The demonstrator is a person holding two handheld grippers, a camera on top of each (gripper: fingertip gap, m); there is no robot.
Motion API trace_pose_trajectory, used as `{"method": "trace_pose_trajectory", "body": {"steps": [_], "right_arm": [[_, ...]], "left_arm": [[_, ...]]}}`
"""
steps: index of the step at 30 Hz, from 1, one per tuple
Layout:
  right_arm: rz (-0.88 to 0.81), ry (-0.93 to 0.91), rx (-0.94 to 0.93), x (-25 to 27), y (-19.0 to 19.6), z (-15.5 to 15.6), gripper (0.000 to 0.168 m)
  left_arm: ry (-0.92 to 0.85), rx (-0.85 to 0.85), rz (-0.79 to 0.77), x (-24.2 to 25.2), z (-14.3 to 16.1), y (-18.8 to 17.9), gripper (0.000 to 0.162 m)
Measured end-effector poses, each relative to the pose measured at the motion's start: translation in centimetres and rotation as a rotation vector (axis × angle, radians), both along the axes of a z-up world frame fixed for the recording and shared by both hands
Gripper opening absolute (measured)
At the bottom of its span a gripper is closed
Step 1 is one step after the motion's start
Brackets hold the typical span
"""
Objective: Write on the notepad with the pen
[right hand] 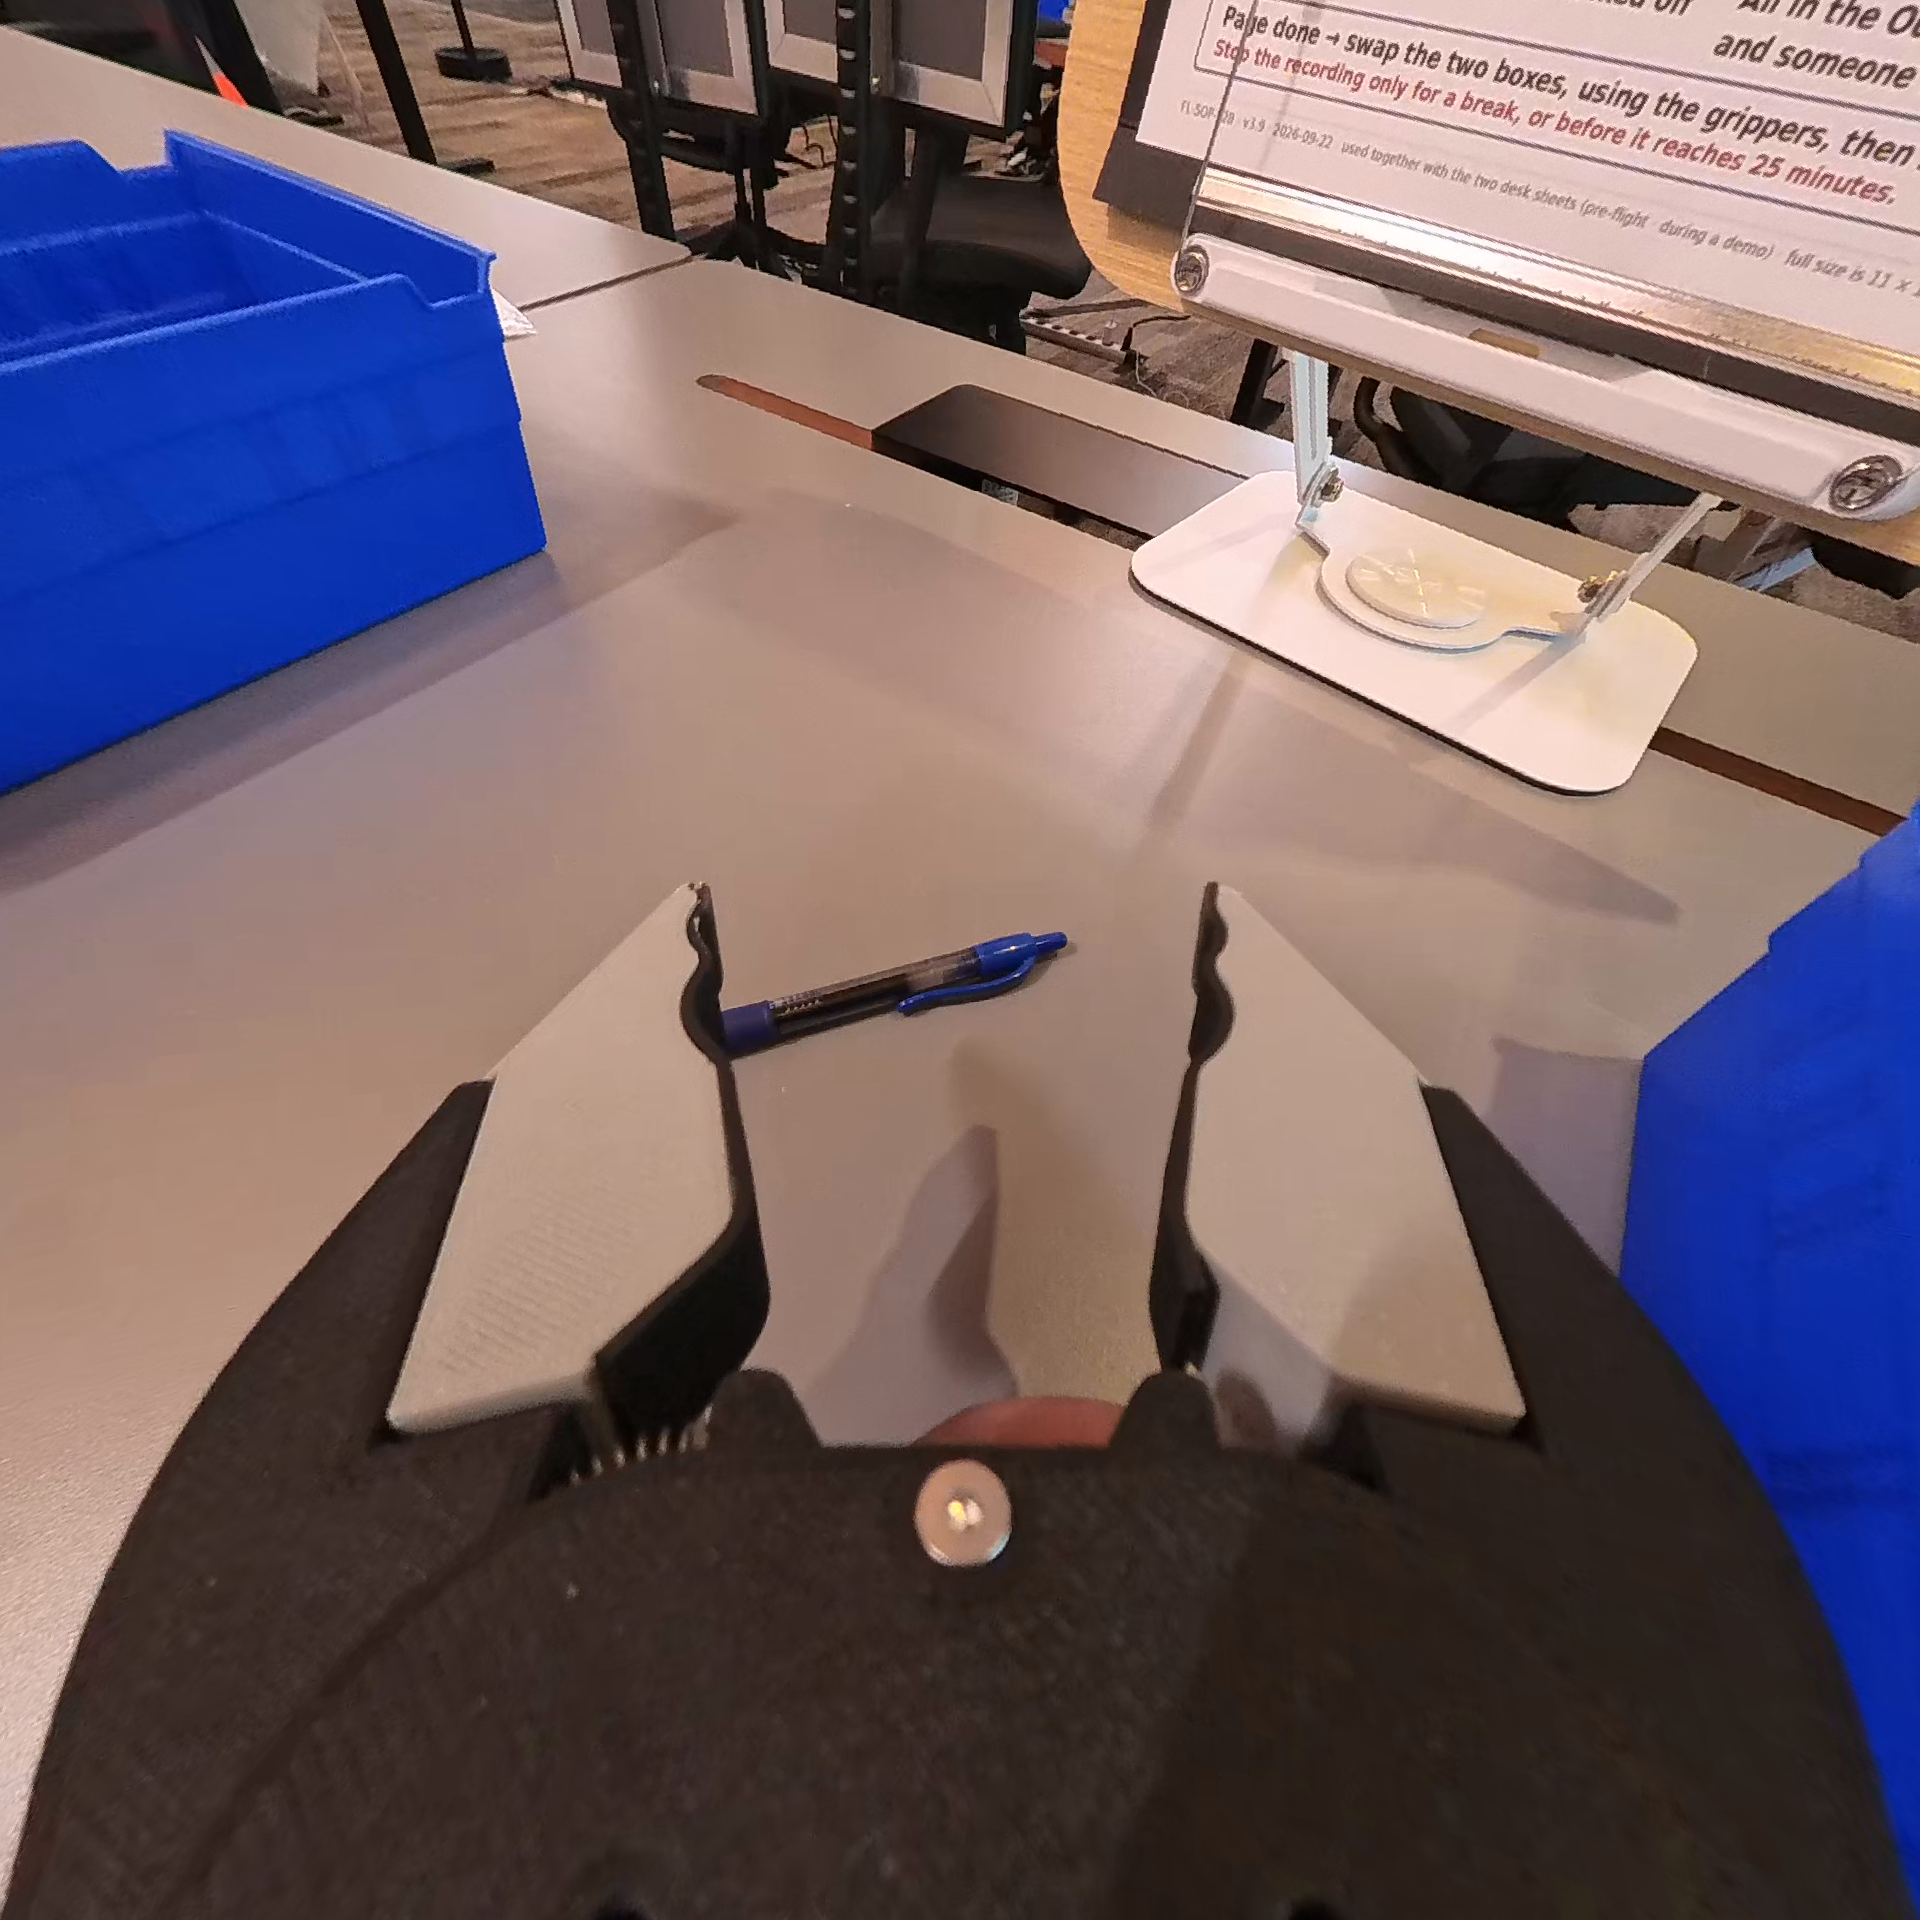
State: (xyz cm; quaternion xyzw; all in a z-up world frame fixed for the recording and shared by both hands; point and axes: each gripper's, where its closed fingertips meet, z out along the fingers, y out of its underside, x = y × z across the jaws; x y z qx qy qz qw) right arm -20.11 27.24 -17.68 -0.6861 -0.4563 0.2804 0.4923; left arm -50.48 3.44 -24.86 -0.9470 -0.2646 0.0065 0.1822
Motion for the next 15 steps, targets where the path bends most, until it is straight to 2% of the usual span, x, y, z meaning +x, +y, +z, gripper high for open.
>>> {"method": "trace_pose_trajectory", "body": {"steps": [5, 8, 10, 15], "right_arm": [[0.000, 0.004, -0.001, 0.0, 0.0, 0.1, 0.088], [0.001, 0.004, 0.000, 0.0, 0.0, 0.1, 0.088], [0.001, 0.004, 0.000, 0.0, 0.0, 0.1, 0.088], [0.001, 0.007, 0.000, 0.0, 0.0, 0.2, 0.088]], "left_arm": [[0.013, 0.012, 0.005, -0.4, 0.1, -0.1, 0.056], [0.086, 0.025, 0.026, -1.7, 1.2, -0.4, 0.052], [0.062, 0.035, 0.033, -1.6, 1.5, -0.5, 0.052], [0.036, -0.025, 0.029, -1.5, 0.6, -1.7, 0.056]]}}
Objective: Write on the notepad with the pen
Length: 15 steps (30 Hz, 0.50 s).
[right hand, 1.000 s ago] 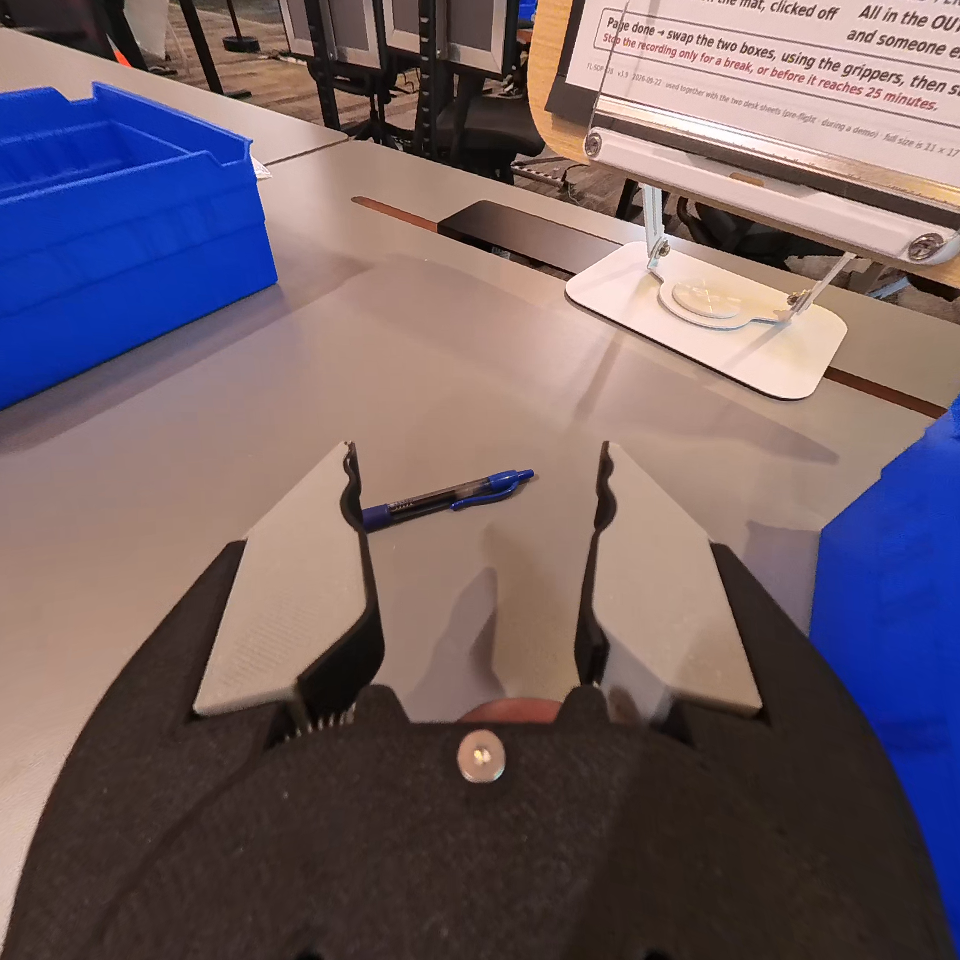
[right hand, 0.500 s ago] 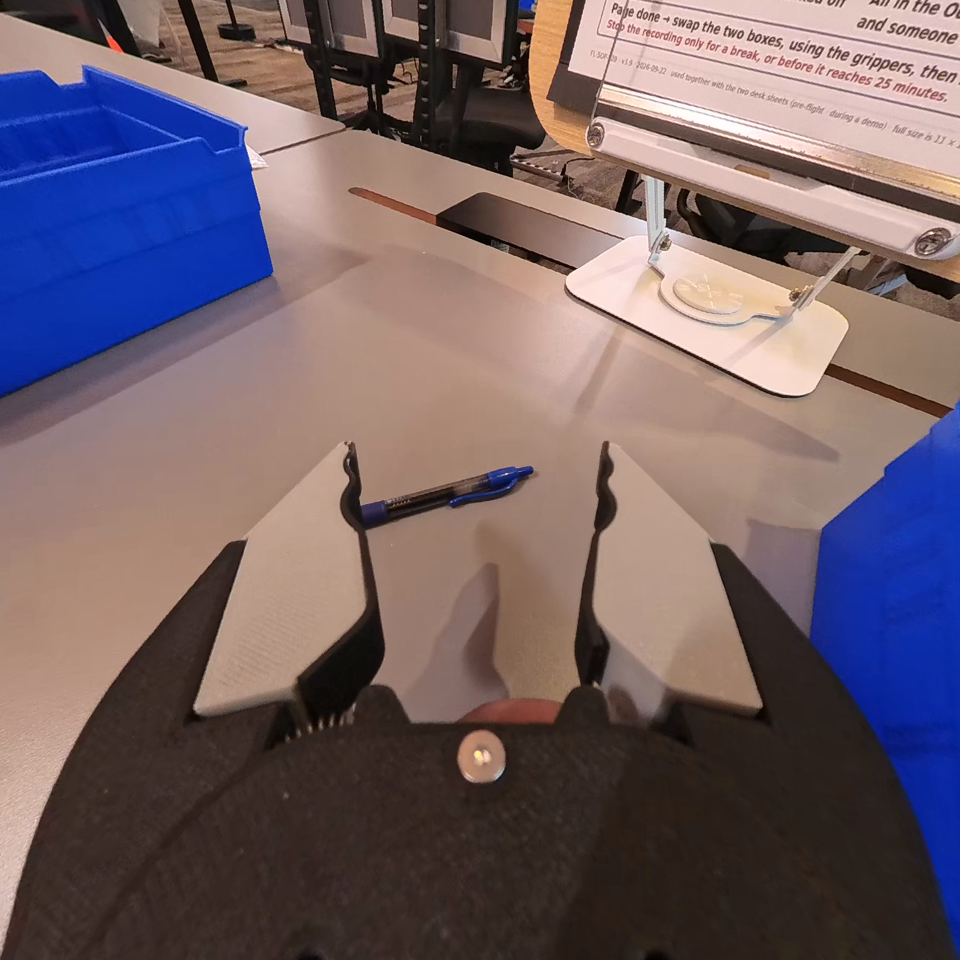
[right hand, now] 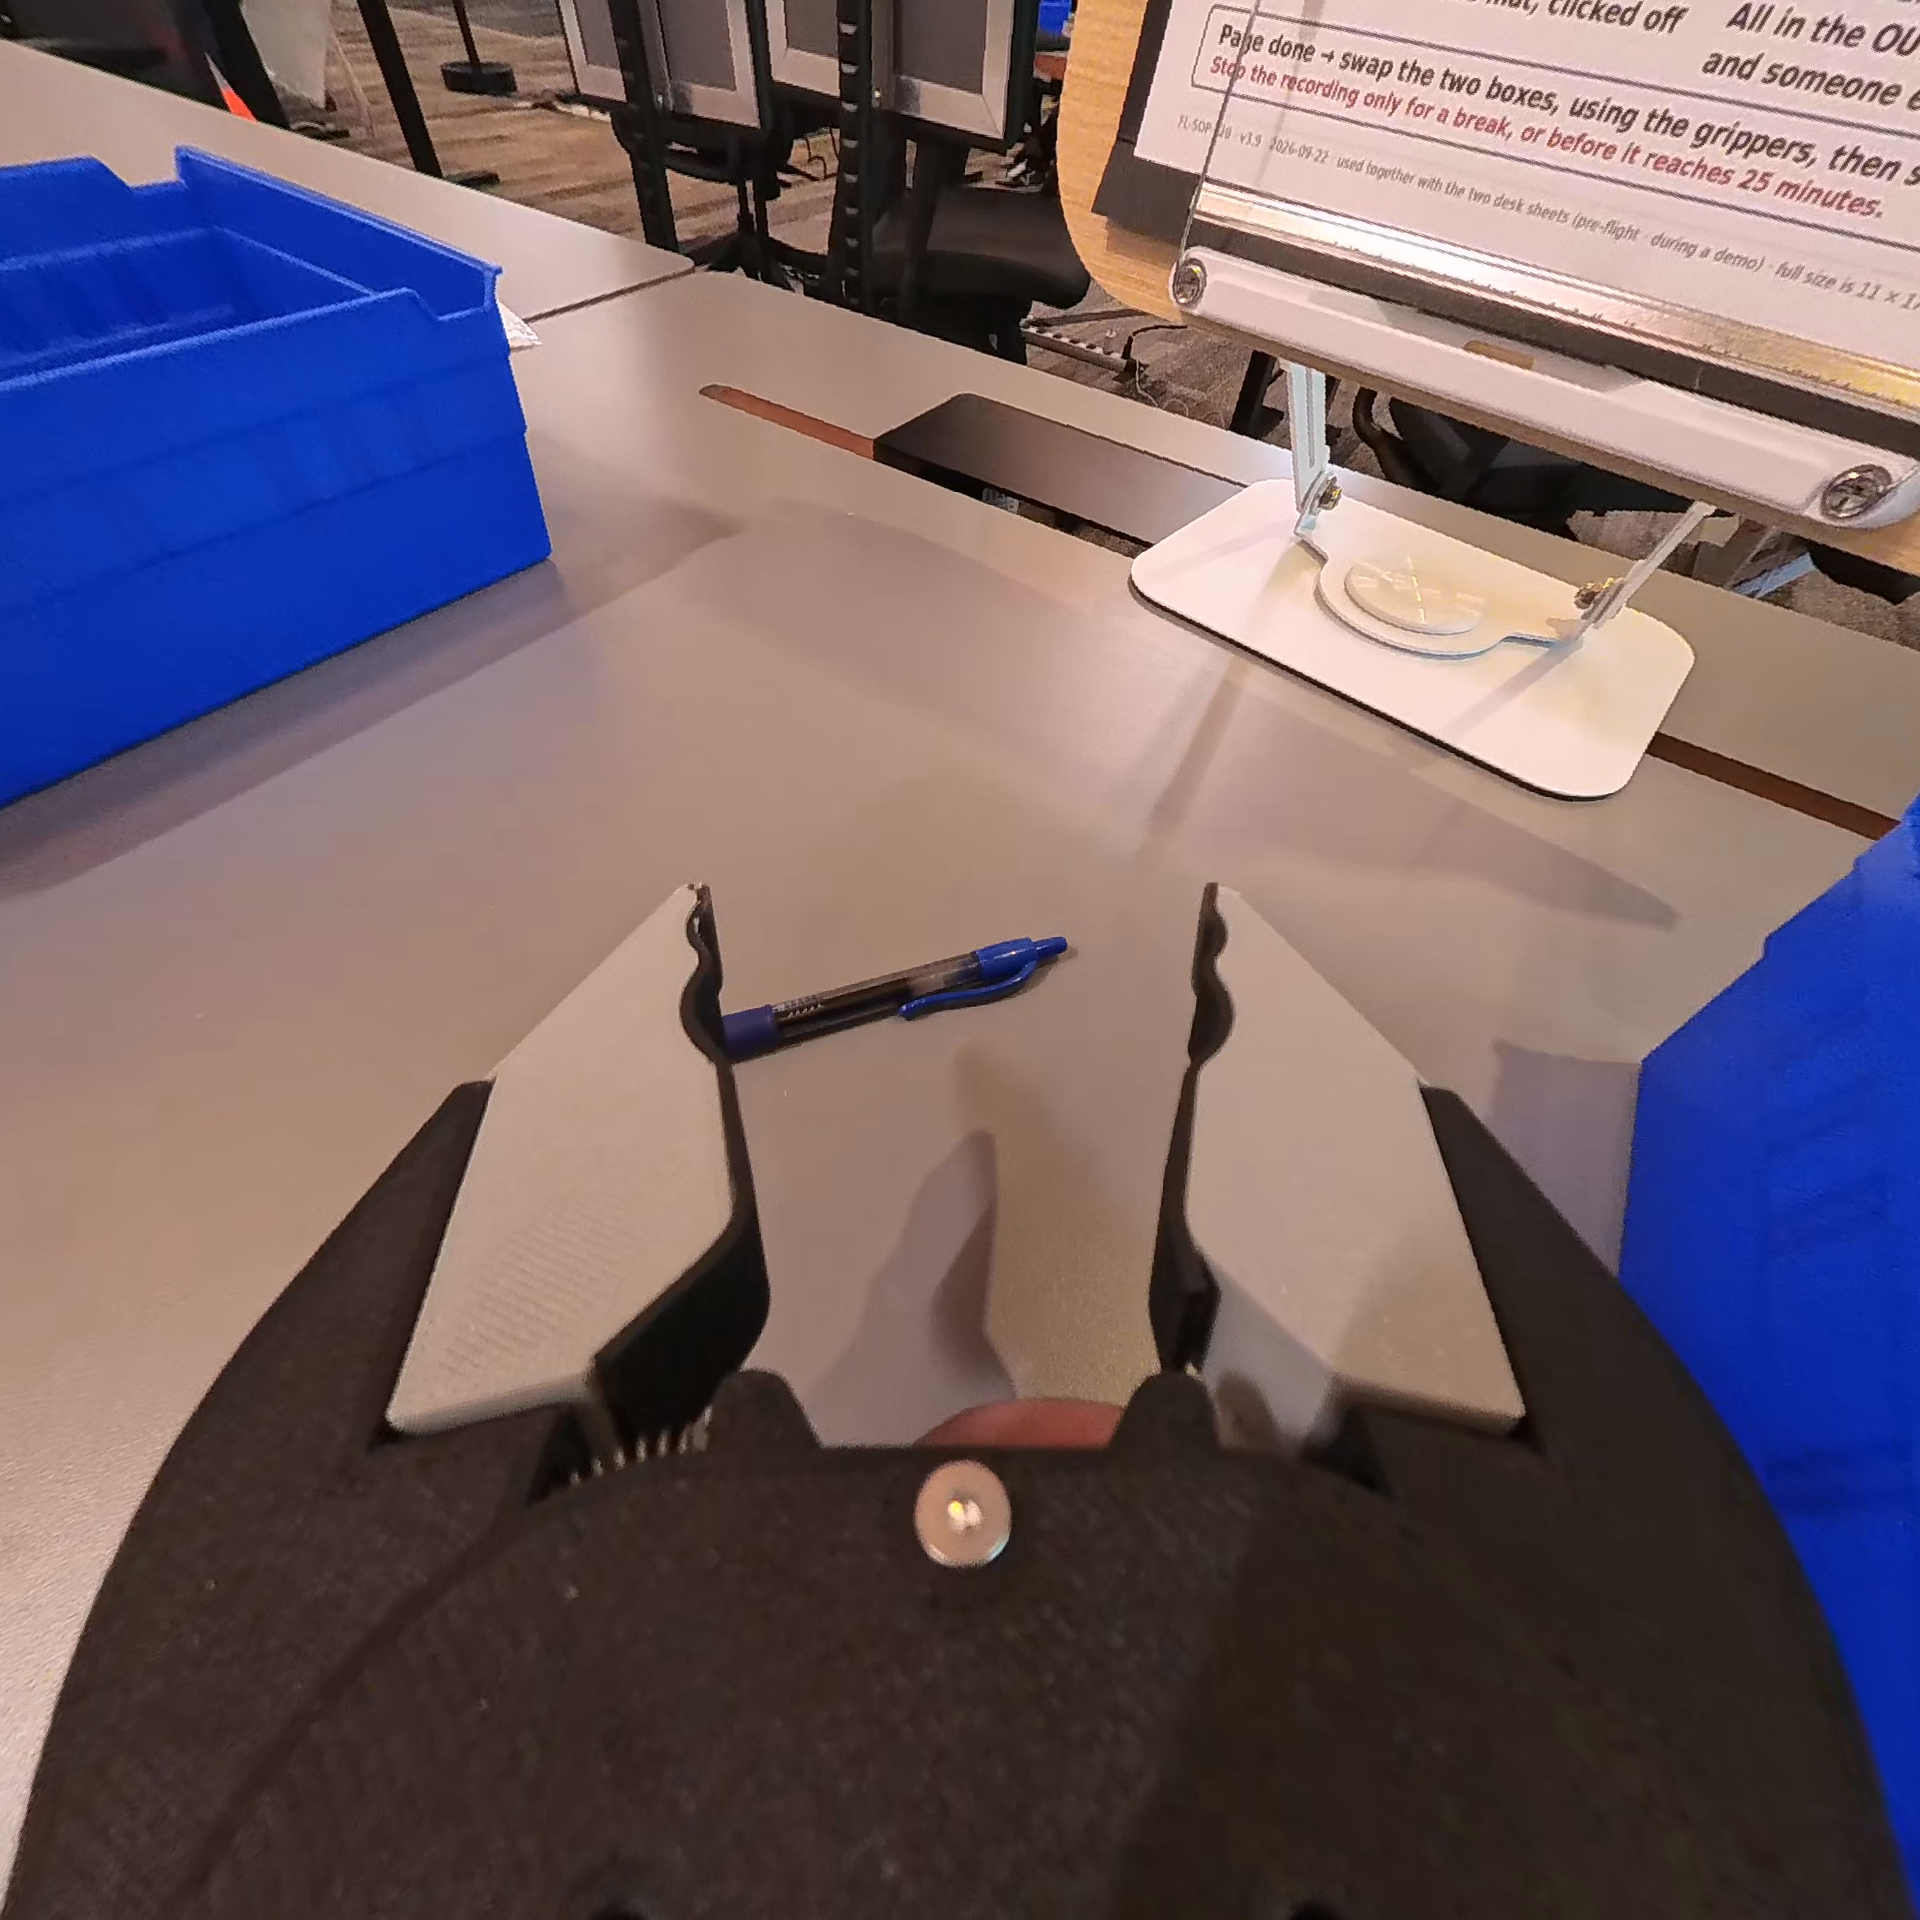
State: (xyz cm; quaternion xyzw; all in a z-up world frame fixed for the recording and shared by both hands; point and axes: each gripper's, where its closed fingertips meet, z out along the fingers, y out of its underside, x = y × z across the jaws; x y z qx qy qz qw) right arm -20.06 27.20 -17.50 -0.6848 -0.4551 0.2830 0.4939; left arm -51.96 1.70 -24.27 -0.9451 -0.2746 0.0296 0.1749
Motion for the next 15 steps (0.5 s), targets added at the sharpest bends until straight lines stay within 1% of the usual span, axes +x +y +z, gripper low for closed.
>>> {"method": "trace_pose_trajectory", "body": {"steps": [3, 4, 6, 8, 12, 15], "right_arm": [[-0.001, 0.002, -0.001, 0.03, 0.01, 0.02, 0.088], [0.000, 0.000, -0.002, 0.02, 0.00, -0.03, 0.088], [0.000, -0.003, 0.000, 0.00, -0.02, -0.08, 0.088], [0.001, -0.003, 0.001, -0.01, -0.03, -0.07, 0.088], [0.000, -0.001, -0.001, 0.01, 0.02, -0.03, 0.088], [0.001, 0.000, -0.002, 0.00, 0.01, -0.02, 0.088]], "left_arm": [[-0.024, -0.015, 0.006, 0.28, -0.92, -0.38, 0.057], [-0.003, -0.009, 0.008, 0.06, -0.86, -0.36, 0.055], [-0.017, -0.011, 0.005, 0.31, -1.05, -0.31, 0.061], [-0.004, -0.022, -0.001, 0.18, -1.00, -0.41, 0.057], [0.015, -0.037, 0.021, -0.53, -0.99, -0.76, 0.059], [-0.016, -0.018, 0.032, -0.37, -1.15, -0.67, 0.056]]}}
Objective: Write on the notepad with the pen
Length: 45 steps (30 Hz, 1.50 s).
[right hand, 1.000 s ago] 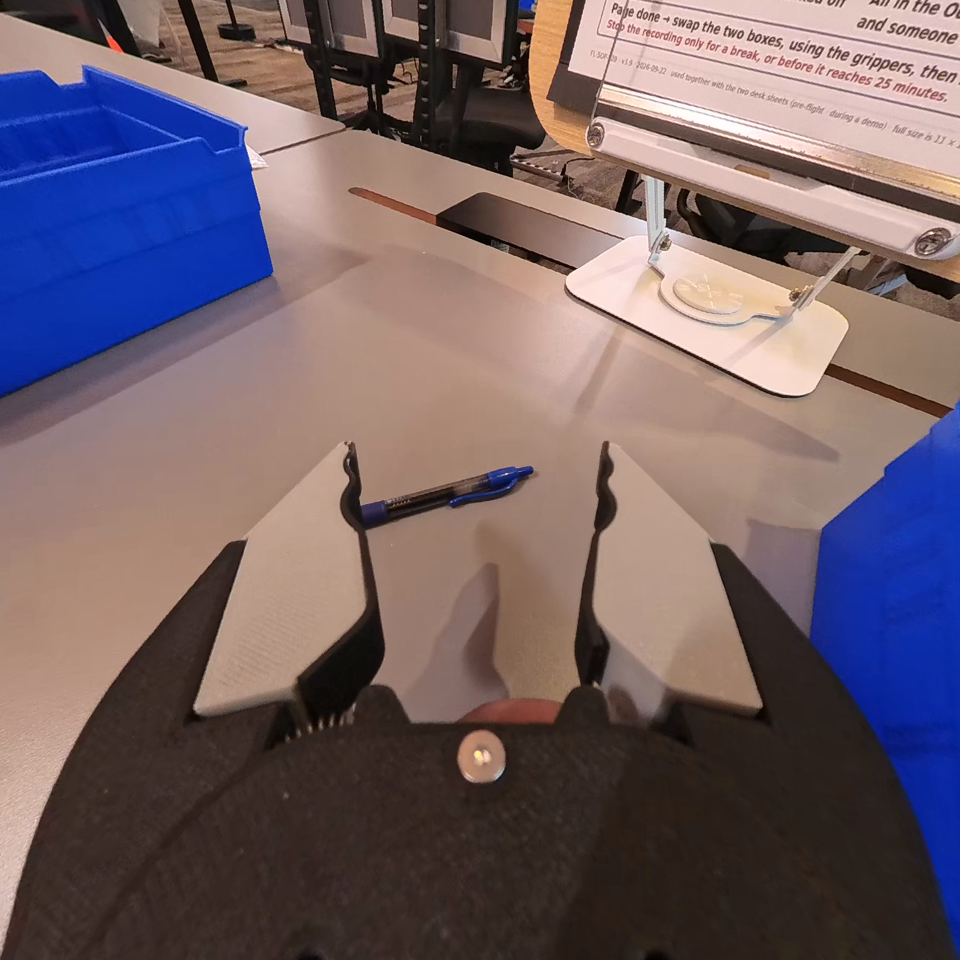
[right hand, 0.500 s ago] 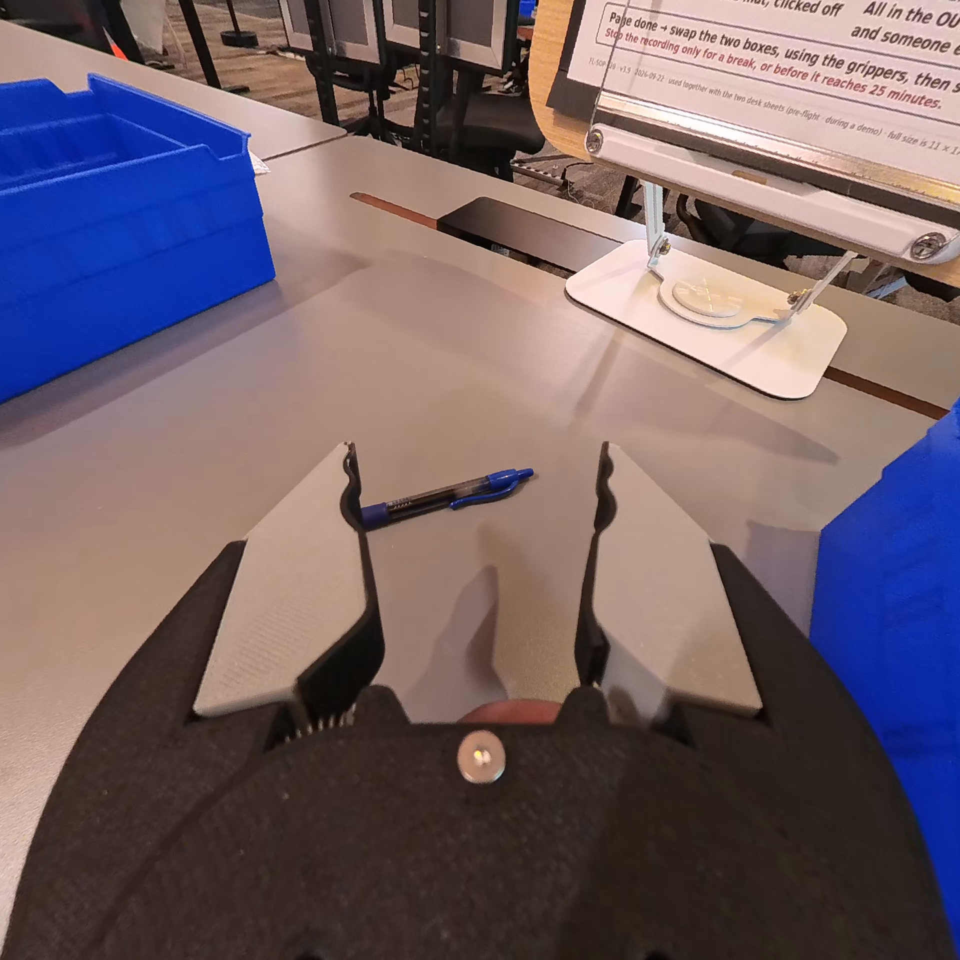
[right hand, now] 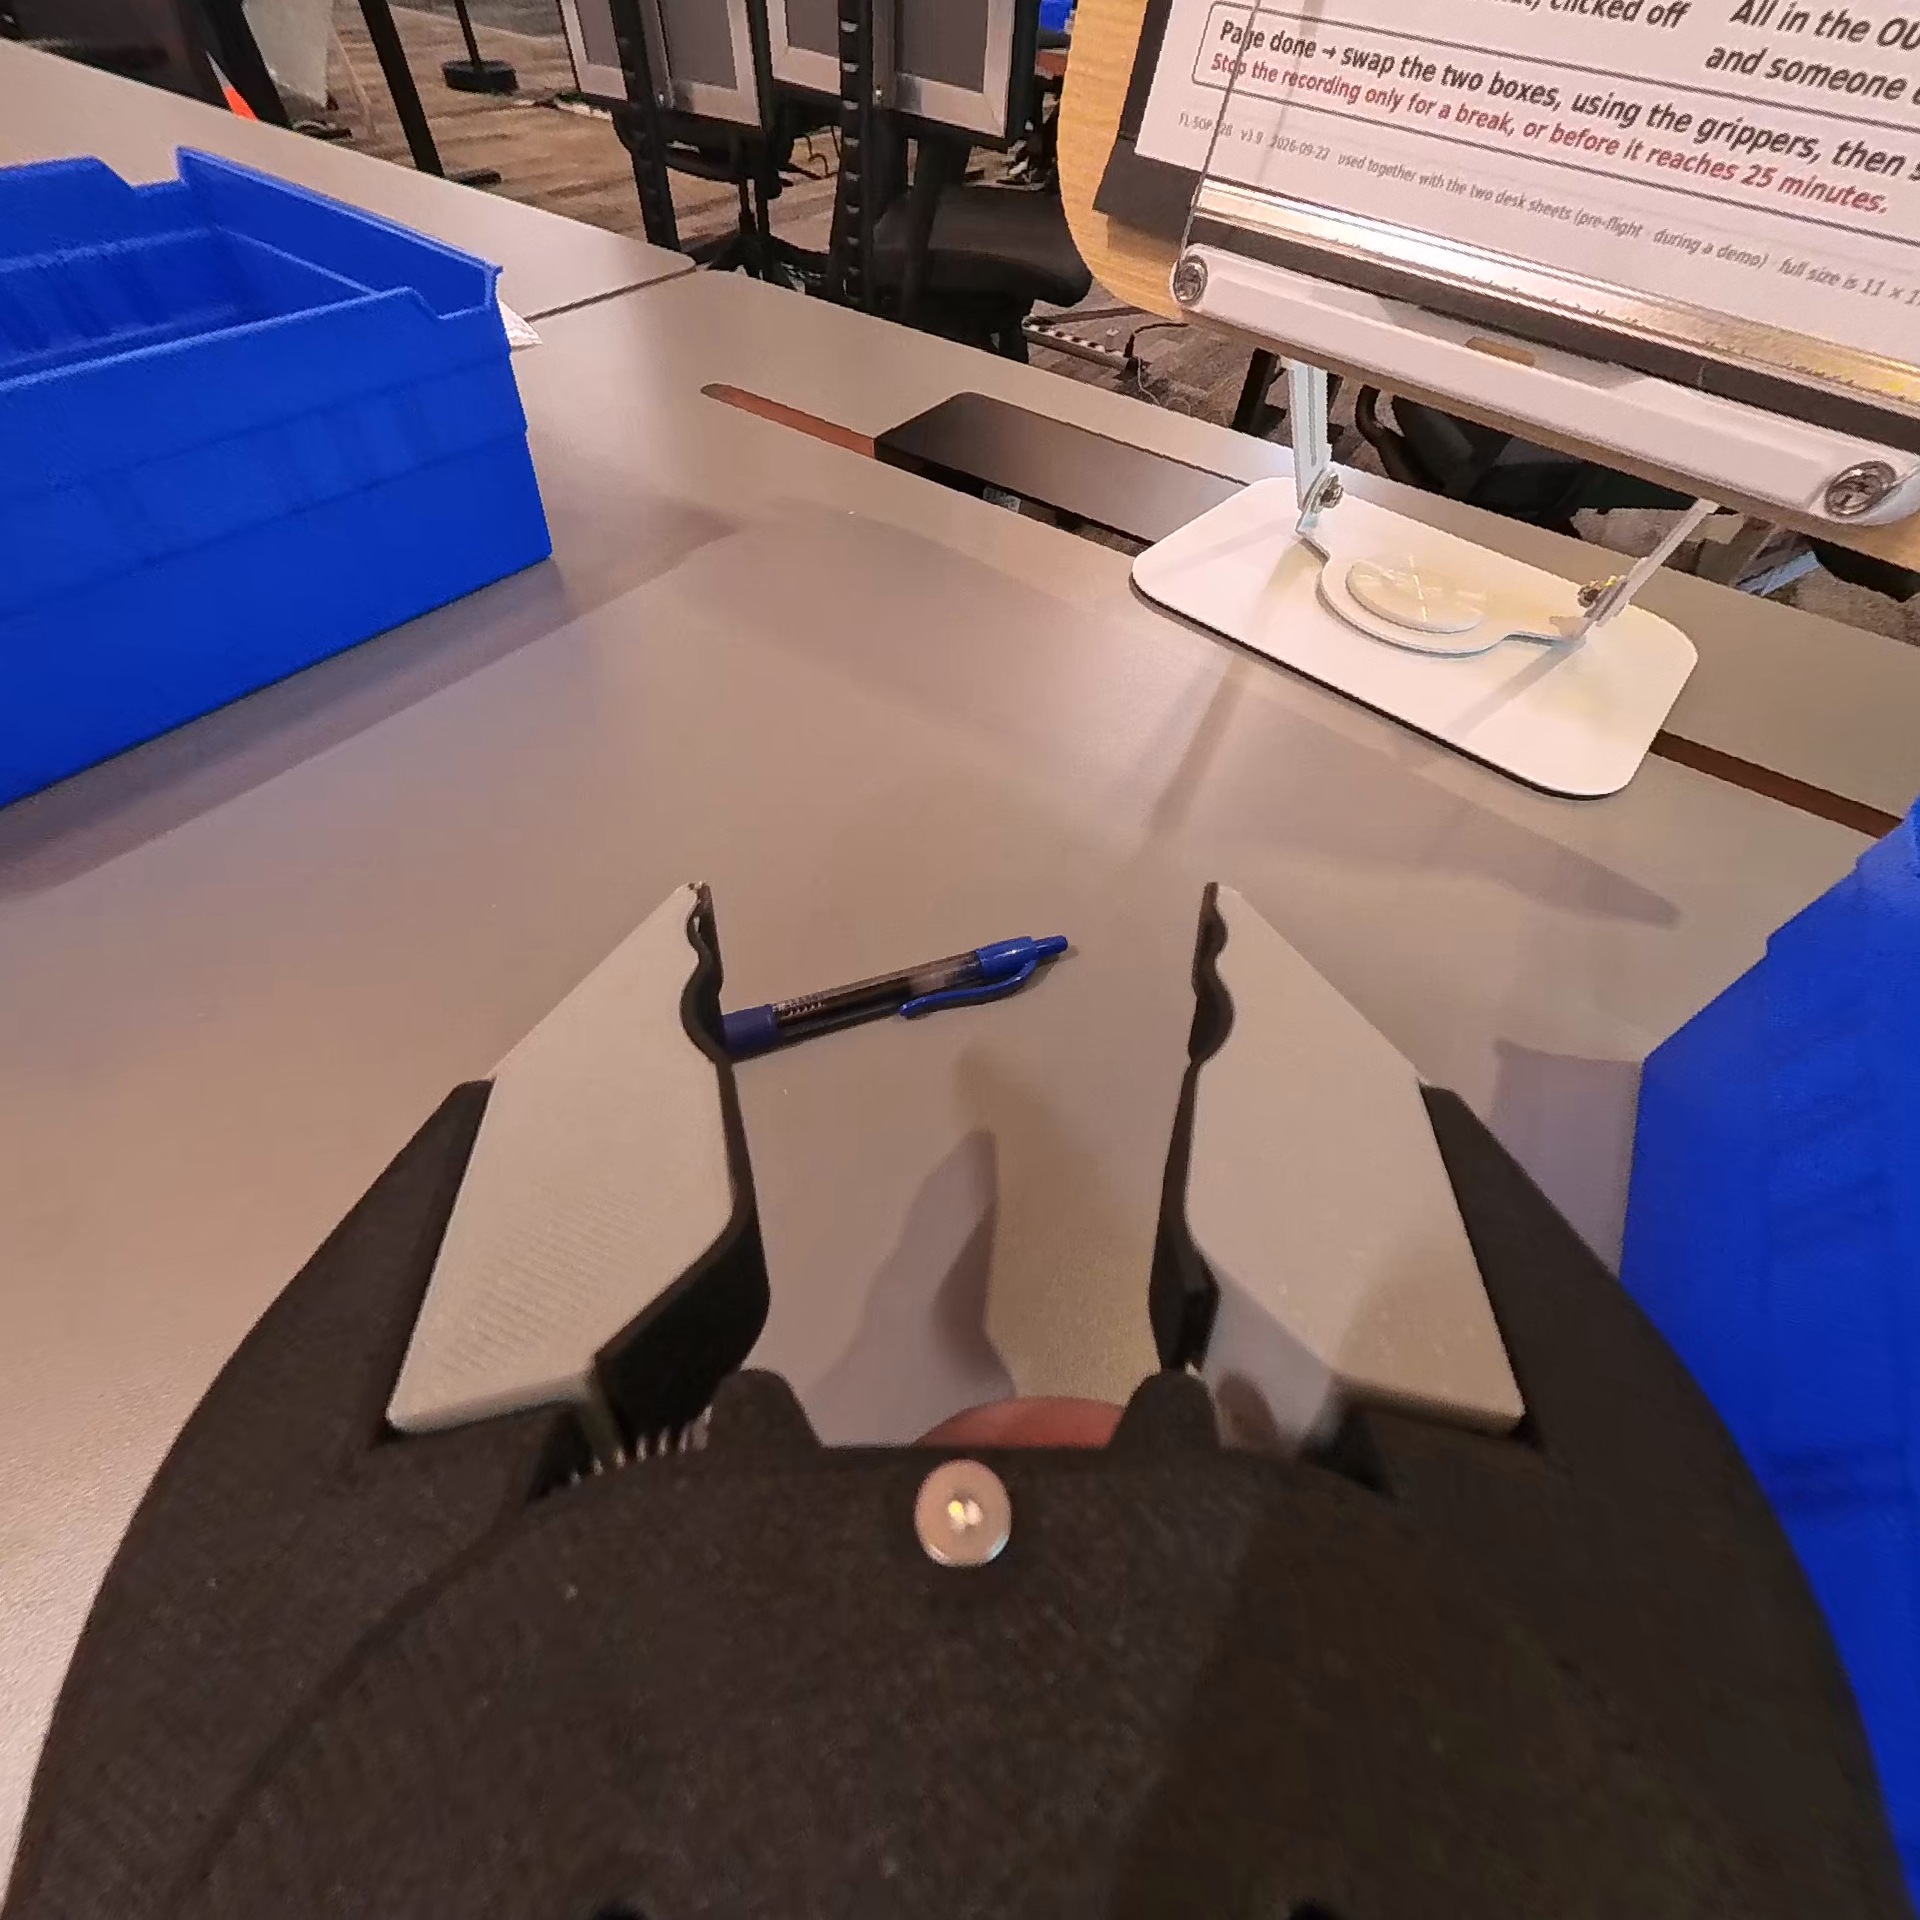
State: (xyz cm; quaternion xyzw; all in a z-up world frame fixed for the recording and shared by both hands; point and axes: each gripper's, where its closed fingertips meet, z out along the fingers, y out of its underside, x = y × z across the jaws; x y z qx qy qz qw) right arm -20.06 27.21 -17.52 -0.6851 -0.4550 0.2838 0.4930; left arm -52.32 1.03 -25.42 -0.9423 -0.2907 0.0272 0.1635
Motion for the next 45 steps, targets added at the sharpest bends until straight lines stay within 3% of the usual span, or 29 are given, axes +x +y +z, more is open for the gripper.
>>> {"method": "trace_pose_trajectory", "body": {"steps": [3, 11, 18, 25, 32, 45], "right_arm": [[0.002, -0.003, 0.001, 0.0, 0.0, -0.1, 0.088], [0.004, -0.001, 0.002, -0.1, -0.1, 0.0, 0.088], [0.005, 0.003, 0.001, 0.0, -0.1, 0.1, 0.088], [0.007, 0.004, 0.000, -0.1, -0.2, 0.1, 0.088], [0.007, -0.001, 0.002, -0.1, -0.2, 0.0, 0.088], [0.007, -0.003, 0.002, -0.1, -0.2, 0.0, 0.087]], "left_arm": [[-0.020, 0.014, 0.002, 0.2, 0.0, 0.0, 0.055], [-0.061, -0.043, -0.136, 2.9, -0.3, 0.4, 0.092], [-0.048, -0.078, -0.157, 3.4, -0.5, 0.4, 0.098], [-0.091, 0.006, -0.124, 3.2, 0.0, 0.7, 0.095], [-0.052, 0.036, -0.090, 2.0, 0.0, 0.2, 0.068], [0.000, 0.024, -0.086, 1.6, -0.2, 0.5, 0.066]]}}
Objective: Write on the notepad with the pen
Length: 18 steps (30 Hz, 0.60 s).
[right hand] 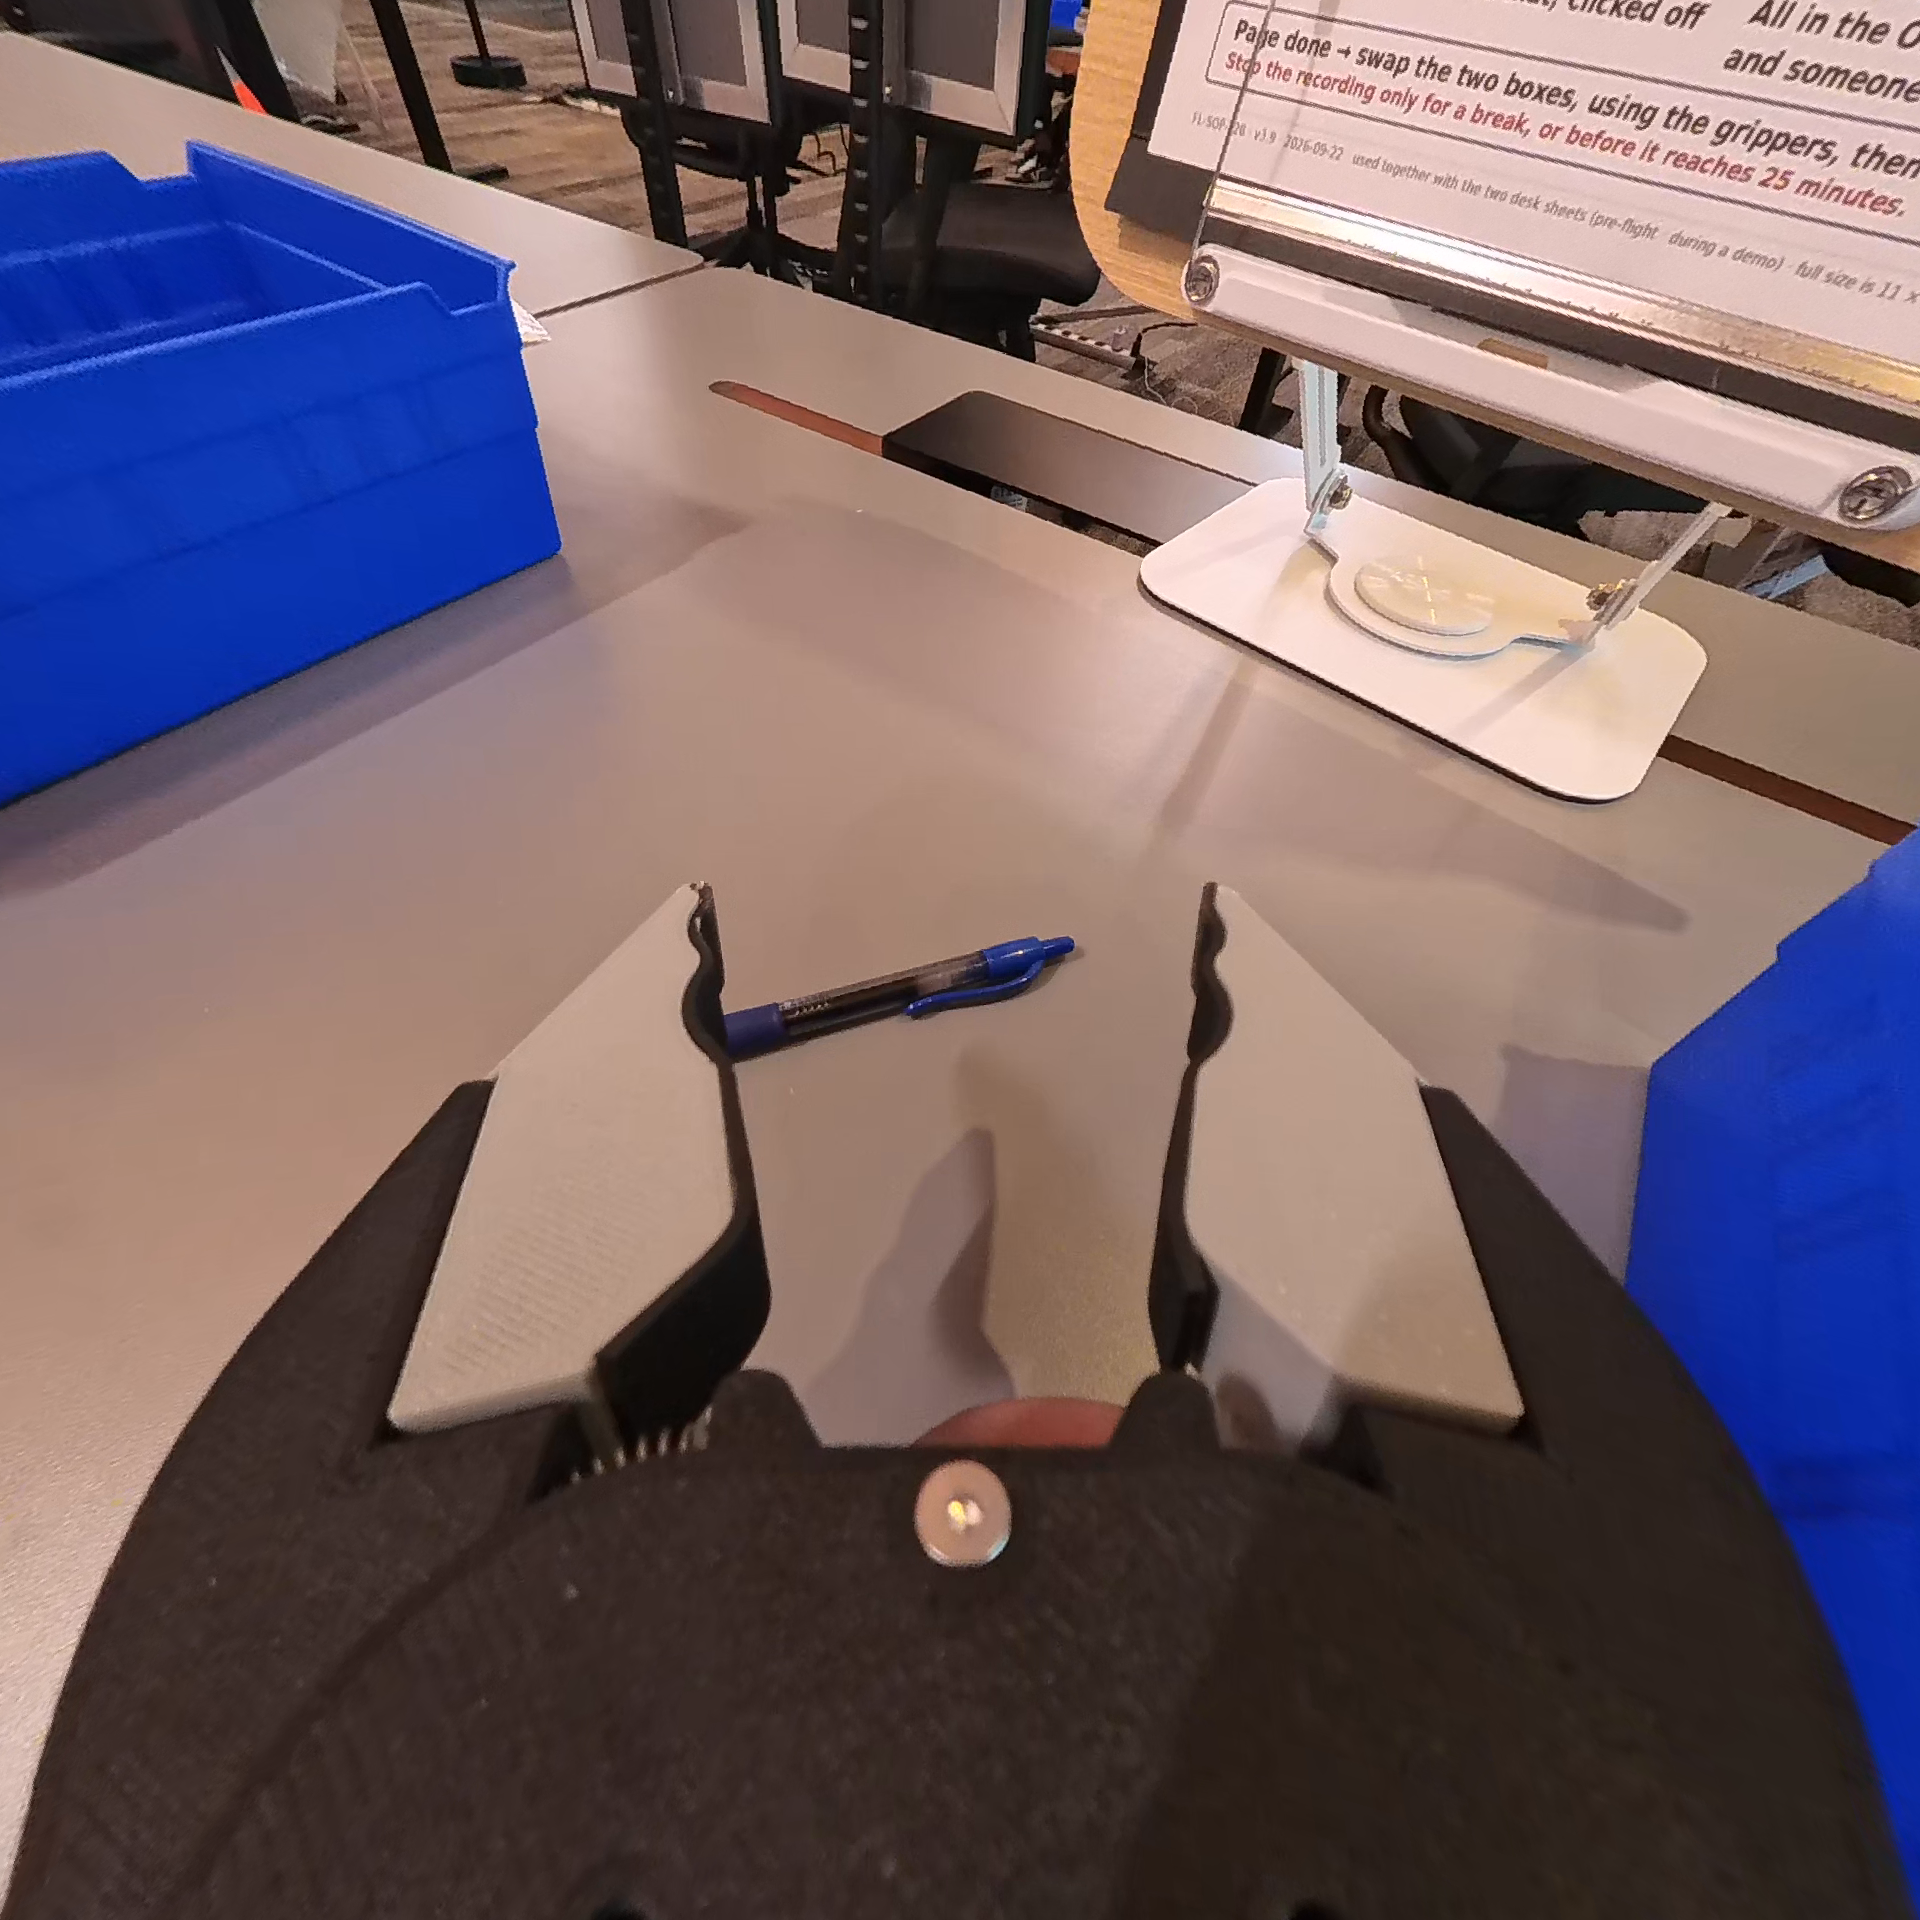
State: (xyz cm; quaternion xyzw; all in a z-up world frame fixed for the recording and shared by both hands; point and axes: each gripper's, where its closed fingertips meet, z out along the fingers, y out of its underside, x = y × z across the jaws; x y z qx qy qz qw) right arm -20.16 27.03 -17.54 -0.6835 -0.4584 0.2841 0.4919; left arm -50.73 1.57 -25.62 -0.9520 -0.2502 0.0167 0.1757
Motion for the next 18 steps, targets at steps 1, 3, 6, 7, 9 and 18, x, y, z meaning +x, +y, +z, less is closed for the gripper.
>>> {"method": "trace_pose_trajectory", "body": {"steps": [1, 3, 6, 7, 9, 18], "right_arm": [[0.000, 0.001, 0.000, 0.0, 0.0, 0.0, 0.087], [0.000, 0.005, -0.001, 0.0, 0.0, 0.1, 0.087], [0.001, 0.009, -0.004, 0.1, 0.0, 0.2, 0.087], [0.002, 0.010, -0.004, 0.0, 0.0, 0.2, 0.087], [0.004, 0.008, -0.004, 0.0, -0.1, 0.2, 0.087], [0.006, 0.006, -0.003, 0.0, -0.1, 0.1, 0.087]], "left_arm": [[0.000, -0.001, 0.001, 0.0, 0.0, 0.0, 0.066], [0.000, 0.000, 0.002, 0.0, 0.0, 0.0, 0.066], [0.010, 0.006, 0.014, -0.3, 0.1, -0.2, 0.059], [0.028, 0.009, 0.027, -0.7, 0.2, -0.3, 0.050], [0.093, 0.002, 0.053, -1.9, 0.6, -1.0, 0.015], [0.036, 0.093, 0.059, -1.5, 1.5, -0.7, 0.004]]}}
